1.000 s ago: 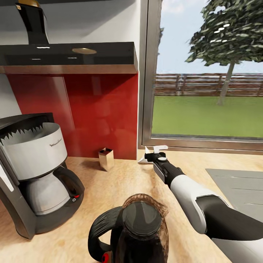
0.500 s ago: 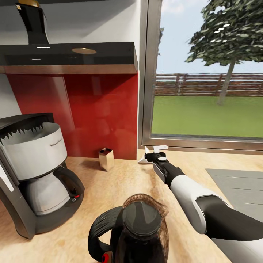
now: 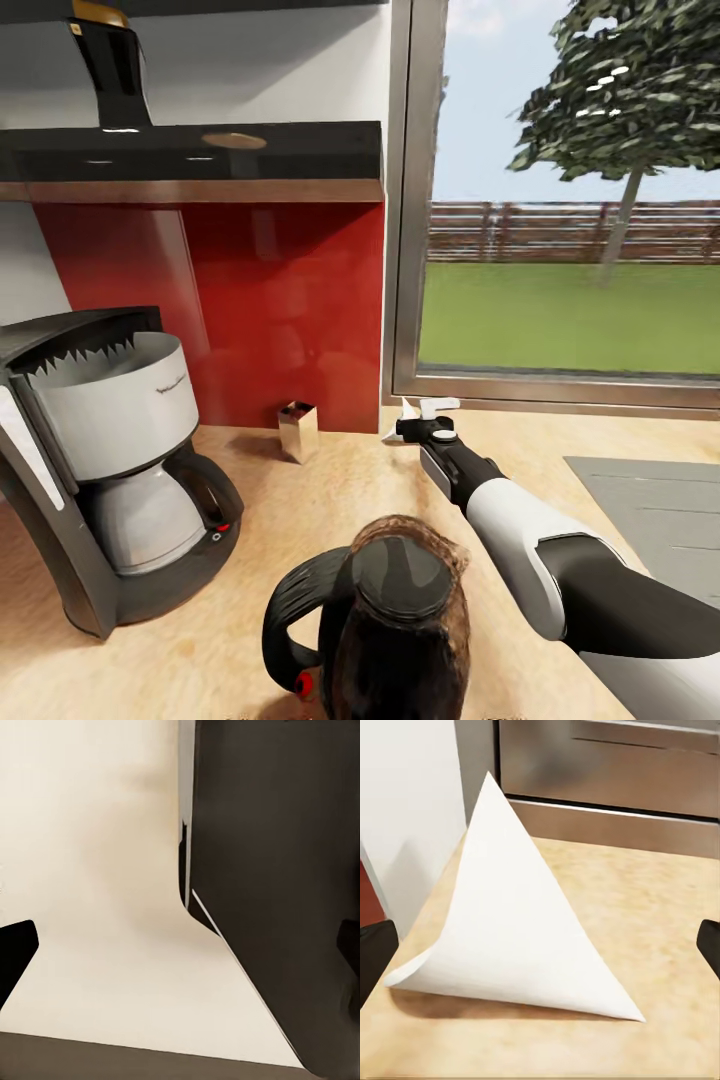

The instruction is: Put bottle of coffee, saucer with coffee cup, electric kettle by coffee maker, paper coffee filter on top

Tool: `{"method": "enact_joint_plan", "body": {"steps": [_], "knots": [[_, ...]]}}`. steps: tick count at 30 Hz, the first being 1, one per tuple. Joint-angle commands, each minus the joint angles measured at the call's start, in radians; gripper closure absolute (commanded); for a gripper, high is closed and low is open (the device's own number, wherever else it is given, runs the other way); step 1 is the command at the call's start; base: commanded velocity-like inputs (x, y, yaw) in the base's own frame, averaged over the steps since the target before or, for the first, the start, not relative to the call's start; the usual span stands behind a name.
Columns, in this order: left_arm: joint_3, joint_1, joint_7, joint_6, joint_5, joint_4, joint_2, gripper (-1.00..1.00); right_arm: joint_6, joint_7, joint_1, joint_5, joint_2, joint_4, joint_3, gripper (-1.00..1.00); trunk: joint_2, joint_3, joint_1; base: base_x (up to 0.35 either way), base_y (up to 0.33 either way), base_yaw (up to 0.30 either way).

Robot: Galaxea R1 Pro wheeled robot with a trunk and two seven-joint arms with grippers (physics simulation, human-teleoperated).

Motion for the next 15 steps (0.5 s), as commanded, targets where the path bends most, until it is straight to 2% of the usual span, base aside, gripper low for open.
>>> {"method": "enact_joint_plan", "body": {"steps": [1,11,15], "knots": [[0.000,0.000,0.001,0.004,0.001,-0.001,0.000,-1.00,0.009,-0.005,0.000,0.005,0.000,-0.002,0.006,-1.00,-0.001,-0.001,0.000,-0.024,0.011,0.000],[0.000,0.000,-0.003,0.004,0.001,-0.002,0.000,-1.00,0.009,-0.005,0.000,0.005,0.000,-0.003,0.005,-1.00,-0.001,-0.001,0.000,-0.003,0.001,0.000],[0.000,0.000,0.000,0.004,0.000,-0.002,0.000,-1.00,0.009,-0.005,0.000,0.006,0.000,-0.003,0.004,-1.00,-0.001,-0.001,0.000,0.072,0.046,0.000]]}}
